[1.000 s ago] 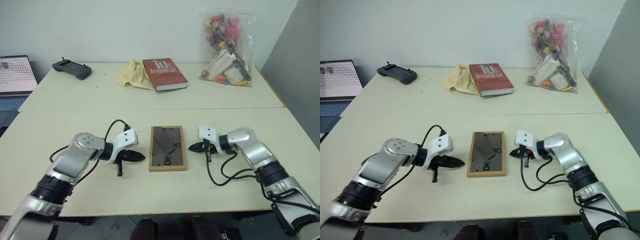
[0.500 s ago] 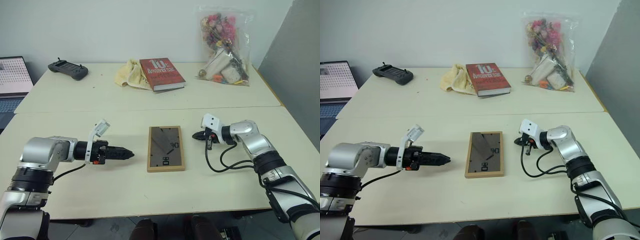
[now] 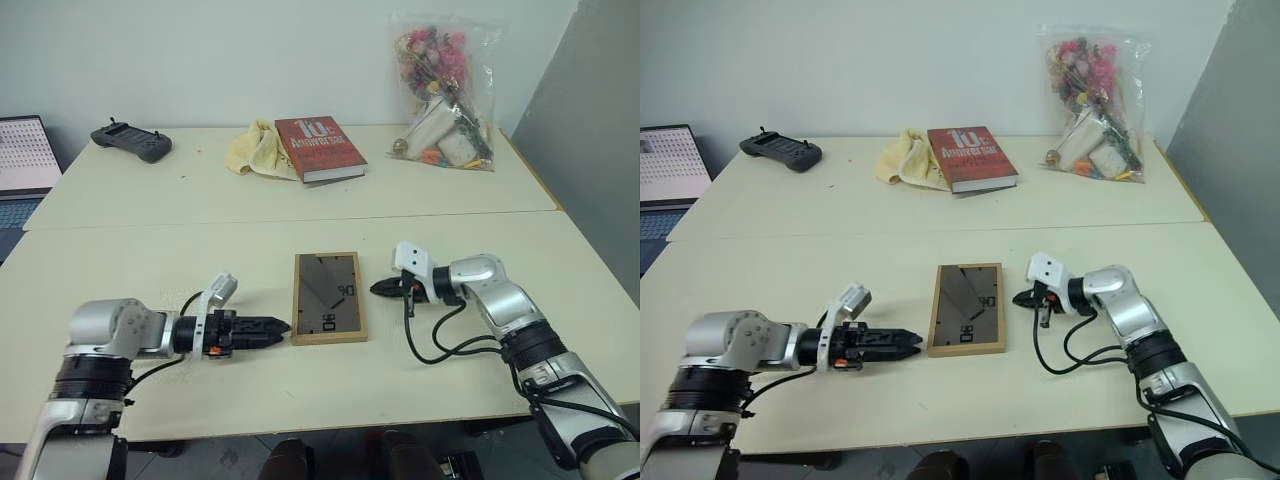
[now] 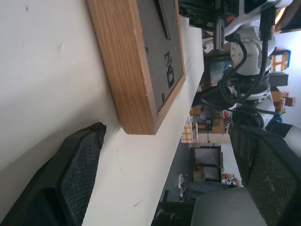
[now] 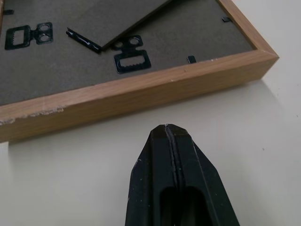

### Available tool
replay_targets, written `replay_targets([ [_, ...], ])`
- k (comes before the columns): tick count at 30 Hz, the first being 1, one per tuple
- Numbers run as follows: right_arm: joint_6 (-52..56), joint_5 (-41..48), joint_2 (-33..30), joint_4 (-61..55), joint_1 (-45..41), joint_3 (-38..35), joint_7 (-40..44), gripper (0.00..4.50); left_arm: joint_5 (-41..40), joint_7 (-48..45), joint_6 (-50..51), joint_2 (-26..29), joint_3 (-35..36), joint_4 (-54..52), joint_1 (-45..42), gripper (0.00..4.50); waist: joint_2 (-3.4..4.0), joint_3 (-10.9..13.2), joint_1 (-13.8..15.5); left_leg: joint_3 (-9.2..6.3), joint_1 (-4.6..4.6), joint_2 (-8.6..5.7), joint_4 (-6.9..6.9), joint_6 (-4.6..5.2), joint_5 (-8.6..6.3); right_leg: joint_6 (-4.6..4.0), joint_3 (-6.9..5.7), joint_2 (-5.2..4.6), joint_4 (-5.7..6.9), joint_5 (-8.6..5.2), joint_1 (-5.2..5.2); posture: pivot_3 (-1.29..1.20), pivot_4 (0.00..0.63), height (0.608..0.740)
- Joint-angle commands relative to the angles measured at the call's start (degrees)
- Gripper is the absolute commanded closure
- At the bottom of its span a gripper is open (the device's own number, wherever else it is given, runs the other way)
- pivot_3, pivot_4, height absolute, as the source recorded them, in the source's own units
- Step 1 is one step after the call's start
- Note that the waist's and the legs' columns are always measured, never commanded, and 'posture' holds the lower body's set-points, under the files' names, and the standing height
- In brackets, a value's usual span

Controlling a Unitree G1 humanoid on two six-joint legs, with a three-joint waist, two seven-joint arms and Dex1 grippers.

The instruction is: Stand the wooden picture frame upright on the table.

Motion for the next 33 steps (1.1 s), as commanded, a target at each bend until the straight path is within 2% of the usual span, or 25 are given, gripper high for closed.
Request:
replay_targets([
  [1,0.6,-0.4,1.6,-2.6,-0.2,1.2,-0.7,4.5,5.9,3.2,-7.7,-3.1,-4.4,7.6,-0.7,0.05,0.23,-0.2,0.5,0.0,0.04,-0.03,0.0,0.01,0.0,0.0,-0.01,-0.03,0.0,0.0,0.05,0.0,0.15,0.74],
  [4,0.8,-0.8,2.8,-2.7,-0.5,2.0,-1.1,4.5,6.8,4.0,-9.9,-6.0,-5.4,12.0,-3.0,0.05,0.56,-0.5,1.5,0.02,0.36,-0.11,0.0,0.23,-0.13,0.01,-0.01,-0.08,0.04,0.01,0.3,0.0,0.15,0.74],
  [8,1.2,-1.0,4.0,-3.2,-0.5,2.3,-1.9,4.5,6.7,3.1,-10.2,-8.8,-6.9,12.4,-5.0,0.05,0.62,-0.5,1.8,-0.1,1.4,-0.15,-0.13,0.35,-0.2,0.04,-0.11,-0.07,-0.1,-0.02,1.39,0.0,0.15,0.74],
  [15,1.6,-1.1,4.7,-3.9,-0.2,2.2,-3.0,4.5,4.7,2.9,-8.2,-11.7,-5.1,9.2,-6.6,0.05,0.61,-0.5,1.9,-0.15,1.55,-0.22,-0.11,0.35,-0.2,0.13,-0.09,-0.13,-0.11,-0.08,1.59,0.0,0.15,0.74],
  [16,1.5,-1.1,4.5,-3.7,-0.2,2.0,-3.1,4.5,4.2,3.1,-7.6,-11.6,-4.5,8.6,-6.5,0.41,0.61,-0.5,1.9,-0.15,1.54,-0.22,-0.11,0.35,-0.2,0.14,-0.08,-0.14,-0.12,-0.08,1.58,0.0,0.15,0.74],
  [17,1.3,-1.2,4.3,-3.4,-0.1,1.8,-3.3,4.5,3.7,2.9,-7.2,-11.2,-4.1,7.9,-6.2,0.46,0.59,-0.5,1.9,-0.14,1.53,-0.23,-0.12,0.35,-0.2,0.16,-0.06,-0.14,-0.12,-0.09,1.56,0.0,0.15,0.74],
  [25,1.2,-0.9,3.1,-3.9,1.0,-0.2,-5.7,4.5,1.2,4.4,-4.2,-8.9,0.2,2.8,-4.4,2.05,0.47,-0.4,0.7,-0.22,0.81,-0.2,-0.07,0.29,-0.17,0.17,0.05,-0.1,-0.13,-0.15,0.84,0.0,0.15,0.74],
  [30,0.6,-0.4,0.4,-4.7,0.1,-3.6,-8.2,4.5,-4.0,10.7,1.6,-11.6,8.9,-4.2,-6.7,3.03,0.2,-0.2,0.5,-0.27,0.49,-0.19,-0.08,0.3,-0.18,0.16,0.01,-0.1,-0.05,-0.14,0.5,0.0,0.15,0.74],
  [33,5.4,2.8,-1.2,-6.5,-3.2,-7.7,-7.5,4.5,-7.8,16.2,6.6,-15.1,16.1,-9.1,-9.7,3.38,0.14,-0.2,0.5,-0.28,0.46,-0.2,-0.07,0.29,-0.18,0.16,0.0,-0.11,-0.07,-0.14,0.49,0.0,0.15,0.74],
])
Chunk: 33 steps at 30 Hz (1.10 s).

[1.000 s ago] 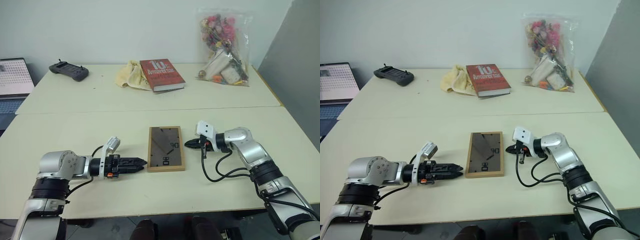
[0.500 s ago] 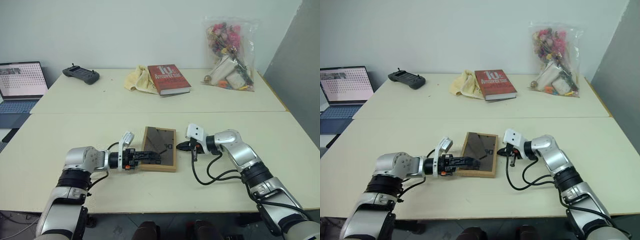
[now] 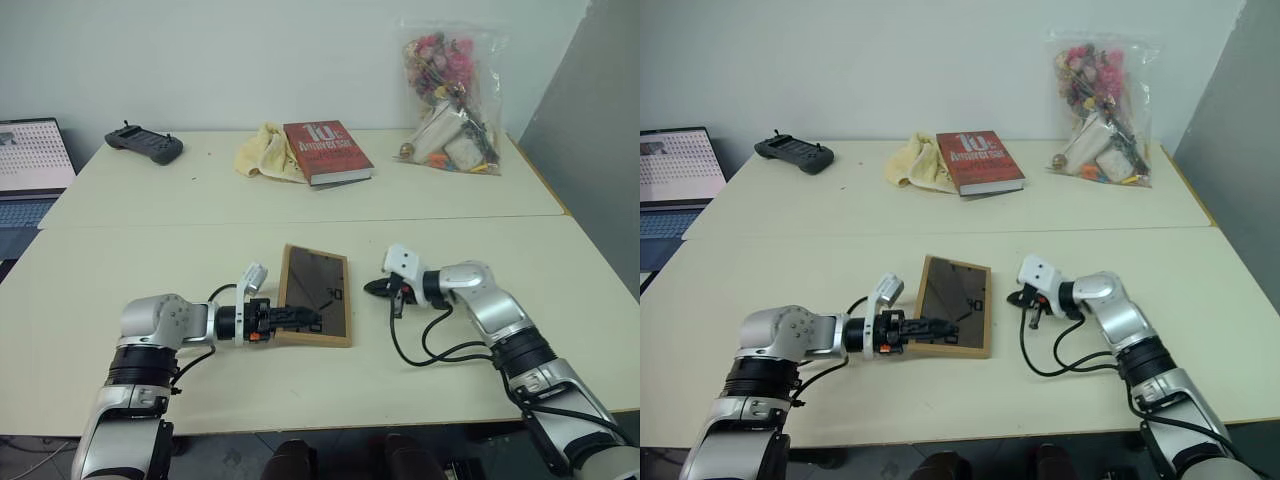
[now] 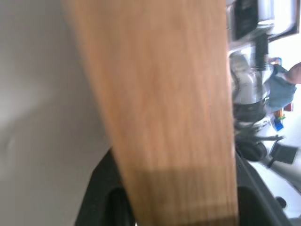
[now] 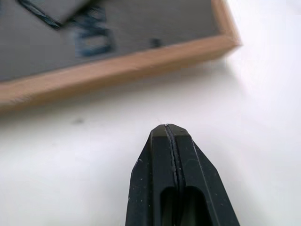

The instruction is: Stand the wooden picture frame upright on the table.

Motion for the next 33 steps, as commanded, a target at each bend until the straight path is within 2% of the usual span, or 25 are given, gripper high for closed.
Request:
replay_targets([
  [1,6.1,5.6,-1.3,-4.6,-6.4,-6.4,0.3,4.5,-6.1,6.2,5.2,-3.9,9.5,-7.9,-5.5,3.38,-0.08,0.1,0.0,0.0,-0.05,0.0,0.0,0.0,0.0,0.0,-0.01,0.0,0.0,0.0,-0.06,0.0,0.15,0.74],
  [3,11.9,9.8,-0.7,-5.7,-10.4,-9.6,0.0,4.15,-6.8,9.1,5.8,-5.3,11.5,-10.5,-7.1,3.38,-0.11,0.1,-0.1,0.01,-0.23,0.0,0.02,-0.04,0.02,-0.01,0.0,0.0,0.05,0.03,-0.24,0.0,0.15,0.74],
  [4,15.3,12.4,-0.3,-6.7,-12.2,-10.8,0.6,4.15,-7.0,10.2,5.9,-5.9,12.3,-11.3,-7.6,3.38,-0.11,0.1,-0.4,0.0,-0.38,0.01,0.05,-0.11,0.06,-0.03,-0.01,0.01,0.08,0.07,-0.39,0.0,0.15,0.74],
  [9,28.4,23.2,2.1,-10.4,-20.0,-14.6,2.3,3.0,-8.7,15.0,6.3,-8.3,16.5,-12.5,-10.4,3.38,-0.11,0.1,-0.9,0.0,-0.46,0.1,0.04,-0.29,0.16,-0.04,0.03,0.11,-0.02,0.07,-0.47,0.0,0.15,0.74],
  [10,29.0,23.8,2.3,-10.5,-20.8,-14.5,2.4,2.87,-8.9,15.4,6.2,-8.3,16.6,-12.7,-10.7,3.38,-0.12,0.1,-0.9,0.0,-0.47,0.1,0.04,-0.28,0.16,-0.04,0.04,0.11,-0.03,0.07,-0.49,0.0,0.15,0.74],
  [12,30.1,25.1,2.8,-10.0,-22.0,-14.7,2.3,2.25,-9.1,15.9,5.6,-7.8,16.2,-13.1,-10.9,3.38,-0.12,0.1,-0.7,0.01,-0.49,0.1,0.03,-0.28,0.16,-0.04,0.04,0.11,-0.05,0.07,-0.5,0.0,0.15,0.74],
  [16,30.8,26.6,4.6,-10.1,-22.6,-13.4,1.7,1.35,-8.8,17.0,3.9,-7.0,15.2,-12.9,-11.2,3.38,-0.12,0.1,-0.5,0.04,-0.55,0.06,0.03,-0.28,0.16,-0.04,0.01,0.03,-0.02,0.08,-0.51,0.0,0.15,0.74],
  [22,25.7,22.5,9.7,-6.1,-24.3,-9.0,-1.7,0.06,-9.7,17.3,3.3,-6.6,14.0,-13.6,-10.9,3.38,-0.12,0.1,-0.6,0.03,-0.56,0.03,0.03,-0.28,0.16,-0.04,0.01,0.01,0.0,0.08,-0.56,0.0,0.15,0.74],
  [28,24.3,23.3,12.5,-8.5,-24.6,-7.2,-0.3,0.06,-9.5,17.6,2.3,-5.9,13.4,-13.0,-10.5,3.38,-0.12,0.1,-0.7,0.03,-0.72,0.03,0.03,-0.31,0.17,-0.04,0.02,0.01,0.03,0.09,-0.74,0.0,0.15,0.74],
  [33,31.6,30.6,8.5,-16.4,-21.5,-9.4,4.8,0.06,-9.7,18.3,3.3,-5.4,14.7,-12.0,-9.5,3.38,-0.13,0.1,-0.4,0.01,-0.79,0.0,0.04,-0.31,0.17,-0.04,-0.01,-0.02,-0.01,0.09,-0.76,0.0,0.15,0.74],
])
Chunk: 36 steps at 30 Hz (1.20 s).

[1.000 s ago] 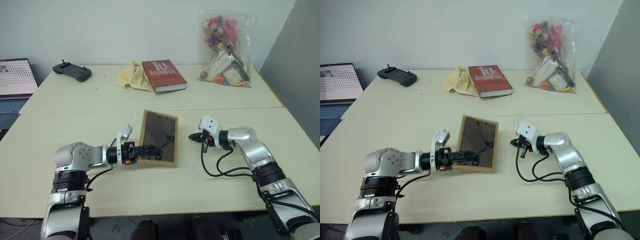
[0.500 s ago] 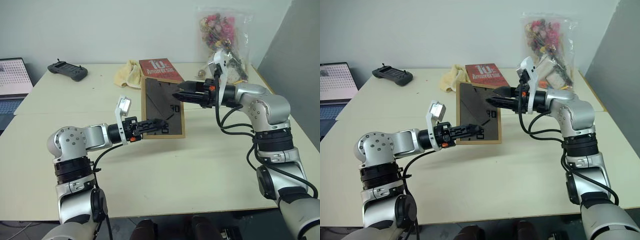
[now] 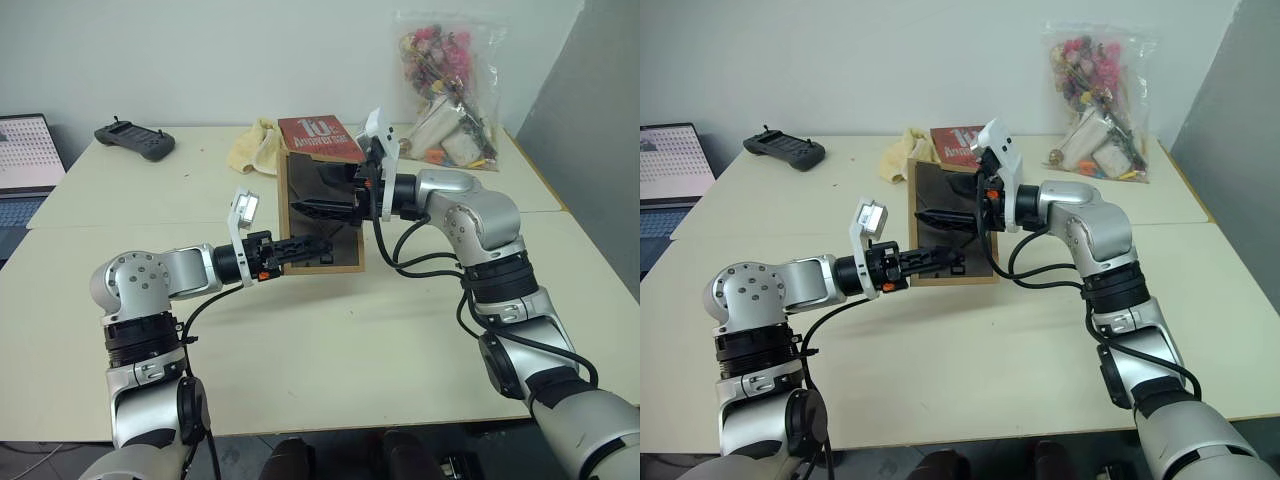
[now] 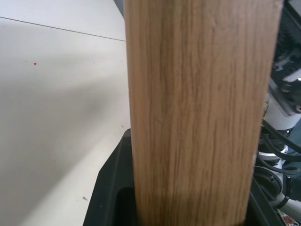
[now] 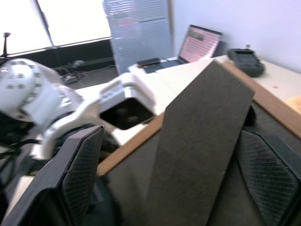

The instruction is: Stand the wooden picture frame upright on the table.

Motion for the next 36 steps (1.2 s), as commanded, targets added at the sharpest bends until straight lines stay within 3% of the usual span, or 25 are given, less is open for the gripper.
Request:
replay_targets([
  [1,5.6,7.0,-3.1,-8.4,1.8,-1.7,4.6,0.06,-2.3,0.0,-0.4,0.7,1.5,-1.0,0.1,3.38,0.0,0.0,0.0,0.0,0.0,0.0,0.0,0.0,0.0,0.0,0.0,-0.01,-0.01,0.0,0.0,0.0,0.15,0.74],
  [8,10.3,11.0,-9.2,-14.4,6.1,-3.2,5.0,0.06,-3.8,1.7,2.7,0.2,3.3,-1.0,1.0,3.38,-0.01,0.0,-0.1,-0.02,0.01,0.0,-0.01,0.02,-0.01,0.0,0.0,0.0,0.02,0.0,0.0,0.0,0.15,0.74],
  [13,-0.6,2.2,-14.8,-11.5,9.9,-2.1,3.2,0.06,-9.3,5.2,4.4,0.0,3.7,1.8,0.8,3.38,-0.03,0.0,-0.1,-0.01,0.01,0.0,0.0,0.03,-0.01,0.0,0.0,0.0,0.02,0.0,0.0,0.0,0.15,0.74],
  [17,-14.2,-3.6,-19.7,-10.0,15.2,-4.2,3.5,0.06,-22.3,11.7,4.4,3.7,1.4,9.9,1.1,3.38,-0.07,0.0,0.1,0.0,0.01,0.0,0.03,0.03,-0.01,0.02,-0.02,0.0,0.0,0.0,0.04,0.0,0.15,0.74],
  [20,-45.7,-17.5,-22.4,-4.4,21.2,-1.4,-0.1,0.06,-33.9,17.1,4.4,7.3,-1.4,14.6,1.7,3.38,-0.12,0.0,0.0,0.01,0.01,0.0,0.02,0.03,-0.01,0.02,0.0,0.0,0.0,0.0,0.03,0.0,0.15,0.74],
  [22,-66.9,-29.2,-23.1,3.7,21.9,1.0,-9.4,0.06,-41.6,20.8,4.4,8.9,-3.4,16.9,1.5,3.38,-0.13,0.0,-0.1,0.04,0.03,0.0,0.02,0.02,-0.01,0.03,0.02,0.0,0.01,-0.01,0.03,0.0,0.15,0.74],
  [25,-92.0,-55.0,-24.3,13.0,18.0,3.6,-38.5,0.06,-57.3,29.2,-0.4,10.8,-8.4,18.9,1.8,3.38,-0.14,0.1,-0.2,0.13,0.08,0.0,0.04,-0.01,0.0,0.05,0.1,0.0,0.11,0.0,0.01,0.0,0.15,0.74],
  [27,-95.6,-67.5,-23.8,16.4,14.8,7.2,-52.8,0.06,-61.1,30.7,-2.1,11.2,-10.4,18.1,1.9,3.38,-0.15,0.1,-0.4,0.21,0.04,-0.01,0.07,-0.19,0.11,0.05,0.22,0.0,0.27,0.0,-0.19,0.0,0.15,0.74],
  [29,-95.5,-75.1,-22.0,20.0,11.7,11.0,-61.9,0.06,-61.2,29.9,-1.8,12.1,-12.0,15.9,2.8,3.38,-0.16,0.1,-0.6,0.31,0.03,-0.02,0.07,-0.42,0.24,0.04,0.43,0.05,0.45,0.0,-0.39,0.0,0.15,0.74],
  [32,-96.6,-80.2,-19.8,22.7,8.4,14.1,-70.9,0.06,-61.2,28.9,-2.0,13.4,-13.8,14.1,4.0,3.38,-0.24,0.0,-0.7,0.31,0.07,-0.01,0.04,-0.58,0.34,-0.02,0.62,0.21,0.53,-0.04,-0.49,0.0,0.15,0.74],
  [36,-96.8,-83.4,-18.6,25.6,4.8,17.3,-76.8,0.06,-61.2,28.1,-3.1,14.2,-14.8,12.1,5.3,3.38,-0.25,0.0,-0.5,0.33,0.05,-0.01,0.02,-0.6,0.35,-0.08,0.65,0.22,0.53,-0.07,-0.5,0.0,0.15,0.74],
])
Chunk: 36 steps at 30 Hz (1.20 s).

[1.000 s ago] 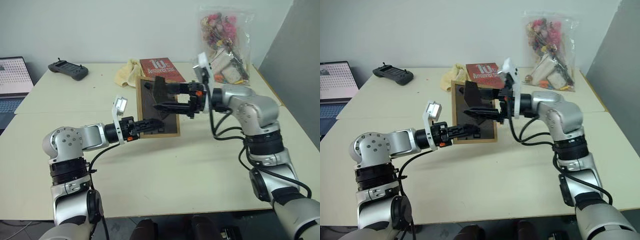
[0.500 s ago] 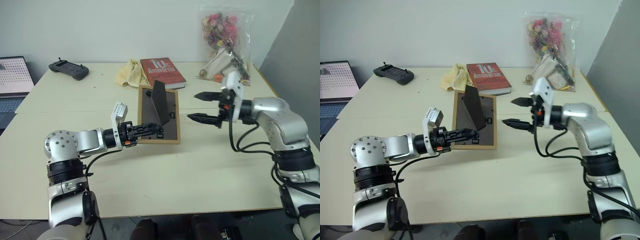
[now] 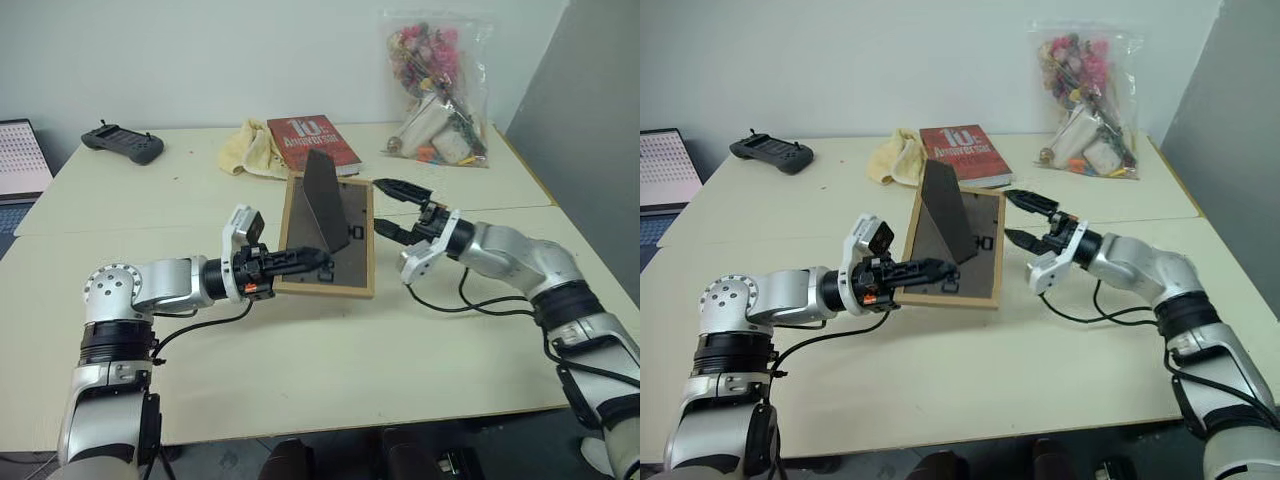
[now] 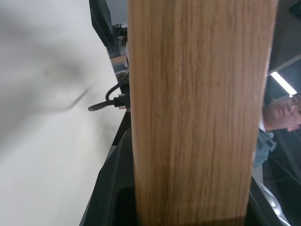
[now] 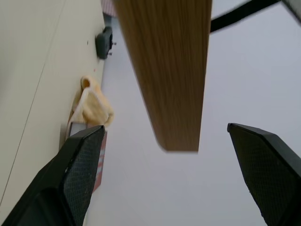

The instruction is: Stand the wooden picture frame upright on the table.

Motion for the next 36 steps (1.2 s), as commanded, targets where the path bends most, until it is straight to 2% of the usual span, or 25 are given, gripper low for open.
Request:
replay_targets([
  [1,-1.0,-2.5,0.0,1.8,-4.2,2.0,-6.3,0.06,-2.4,-2.3,-1.6,1.1,0.3,-3.3,0.0,3.38,-0.01,0.0,0.1,0.0,0.0,-0.01,0.0,0.0,0.0,0.0,0.01,0.0,0.01,0.0,0.0,0.0,0.15,0.74],
  [4,-3.5,-1.6,0.0,3.1,-4.9,3.2,-7.4,0.59,-2.4,-2.7,-2.2,1.2,0.0,-3.9,0.3,3.38,-0.03,0.0,0.3,-0.01,0.0,-0.03,0.0,0.0,0.0,0.0,-0.01,-0.02,0.02,0.0,0.02,0.0,0.15,0.74],
  [15,-4.1,-1.9,-0.5,1.3,-6.2,4.2,-9.8,3.11,-2.4,-3.6,-3.3,1.8,-2.0,-5.9,0.8,3.38,-0.07,0.0,0.1,0.03,0.01,-0.04,0.0,0.03,-0.01,0.0,0.04,-0.03,0.09,0.0,0.03,0.0,0.15,0.74],
  [17,-4.3,-1.6,-0.6,1.3,-6.3,4.3,-9.6,3.15,-2.4,-3.1,-4.1,1.7,-2.1,-6.9,1.3,3.38,-0.07,0.0,0.1,0.03,0.01,-0.04,0.0,0.03,-0.01,0.0,0.03,-0.03,0.09,0.0,0.02,0.0,0.15,0.74],
  [19,-4.4,-1.4,-0.6,1.3,-6.3,4.3,-9.3,3.15,-2.4,-2.0,-5.5,1.7,-2.0,-8.3,1.8,2.7,-0.08,0.0,0.1,0.03,0.01,-0.04,0.0,0.03,-0.01,0.0,0.04,-0.03,0.09,0.0,0.02,0.0,0.15,0.74],
  [24,-6.8,4.7,-1.1,4.1,-6.6,3.3,-5.0,3.21,-2.4,0.8,-9.4,4.7,1.1,-7.1,1.6,1.76,-0.11,0.0,0.1,0.07,0.01,-0.03,0.0,0.04,-0.02,0.0,0.07,-0.03,0.11,0.0,0.03,0.0,0.15,0.74],
  [27,-9.5,15.6,-1.2,8.2,-6.1,2.7,3.6,3.21,-1.3,2.0,-12.2,8.8,4.2,-8.1,2.6,1.06,-0.14,0.0,0.1,0.09,0.01,0.0,0.0,0.05,-0.02,0.0,0.07,-0.02,0.13,0.0,0.02,0.0,0.15,0.74],
  [28,-9.8,21.7,-1.0,9.5,-5.6,3.0,8.8,3.21,-1.1,2.8,-13.7,10.1,5.8,-9.1,3.8,0.83,-0.18,0.0,0.0,0.09,0.01,0.01,0.0,0.06,-0.02,0.0,0.07,-0.02,0.13,0.0,0.01,0.0,0.15,0.74],
  [30,-5.3,38.8,0.2,9.5,-2.8,3.9,25.2,3.21,3.0,3.8,-16.6,12.2,9.1,-14.1,6.9,0.43,-0.18,0.0,-0.2,0.13,0.01,0.04,-0.01,0.1,-0.05,0.0,0.08,-0.01,0.07,0.0,0.02,0.0,0.15,0.74],
  [33,11.8,61.3,3.1,2.9,1.4,2.0,48.6,3.21,6.7,6.0,-20.1,13.2,12.2,-24.9,12.2,0.0,-0.23,0.0,-0.3,0.13,0.09,0.15,0.02,0.23,-0.11,-0.01,-0.01,0.0,-0.17,0.01,0.26,0.0,0.15,0.74],
  [36,35.6,76.3,6.6,-3.7,2.7,-1.5,63.9,3.21,16.9,7.5,-23.9,13.0,11.8,-38.6,17.6,0.0,-0.18,0.0,-0.2,-0.02,0.13,0.3,0.0,0.52,-0.29,-0.09,-0.26,-0.05,-0.56,0.1,0.55,0.0,0.15,0.74],
])
